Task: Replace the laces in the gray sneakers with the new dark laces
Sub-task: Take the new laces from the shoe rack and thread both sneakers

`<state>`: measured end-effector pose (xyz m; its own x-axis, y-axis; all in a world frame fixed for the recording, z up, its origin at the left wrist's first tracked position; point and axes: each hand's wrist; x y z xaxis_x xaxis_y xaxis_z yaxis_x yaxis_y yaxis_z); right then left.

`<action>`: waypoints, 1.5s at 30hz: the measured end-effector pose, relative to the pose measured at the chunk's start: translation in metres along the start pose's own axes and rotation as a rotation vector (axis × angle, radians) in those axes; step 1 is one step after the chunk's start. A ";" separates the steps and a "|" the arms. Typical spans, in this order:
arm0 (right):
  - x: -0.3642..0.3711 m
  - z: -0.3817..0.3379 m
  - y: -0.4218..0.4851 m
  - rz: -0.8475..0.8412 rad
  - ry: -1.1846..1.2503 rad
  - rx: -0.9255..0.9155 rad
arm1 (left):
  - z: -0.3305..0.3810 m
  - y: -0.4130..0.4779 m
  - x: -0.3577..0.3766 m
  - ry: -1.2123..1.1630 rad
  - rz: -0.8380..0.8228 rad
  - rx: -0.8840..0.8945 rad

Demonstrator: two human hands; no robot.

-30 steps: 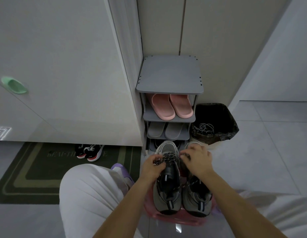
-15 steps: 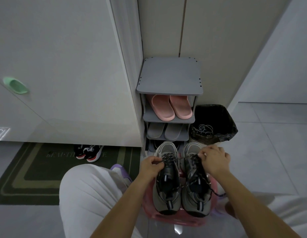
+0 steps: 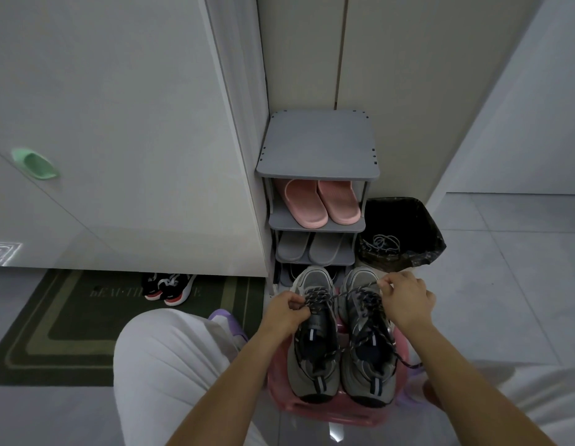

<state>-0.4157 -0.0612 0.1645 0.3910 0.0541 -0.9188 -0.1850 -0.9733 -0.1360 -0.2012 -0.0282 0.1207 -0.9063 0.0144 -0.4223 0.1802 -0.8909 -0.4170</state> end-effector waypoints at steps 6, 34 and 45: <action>-0.001 0.001 -0.002 -0.123 0.109 -0.013 | 0.000 -0.001 0.001 -0.002 0.025 -0.005; -0.002 -0.042 0.002 -0.119 0.774 -0.064 | 0.056 -0.029 0.007 -0.049 -0.361 0.004; 0.002 -0.034 -0.008 -0.147 -0.044 -0.523 | 0.043 -0.021 -0.013 0.235 -0.165 0.192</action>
<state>-0.3828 -0.0604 0.1758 0.3385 0.1961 -0.9203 0.3460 -0.9355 -0.0721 -0.2093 -0.0297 0.1700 -0.8006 0.2498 -0.5447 -0.0571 -0.9367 -0.3455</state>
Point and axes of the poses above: each hand's wrist, its own y-axis towards the middle knuckle, its own x-axis out of the palm, z = x × y
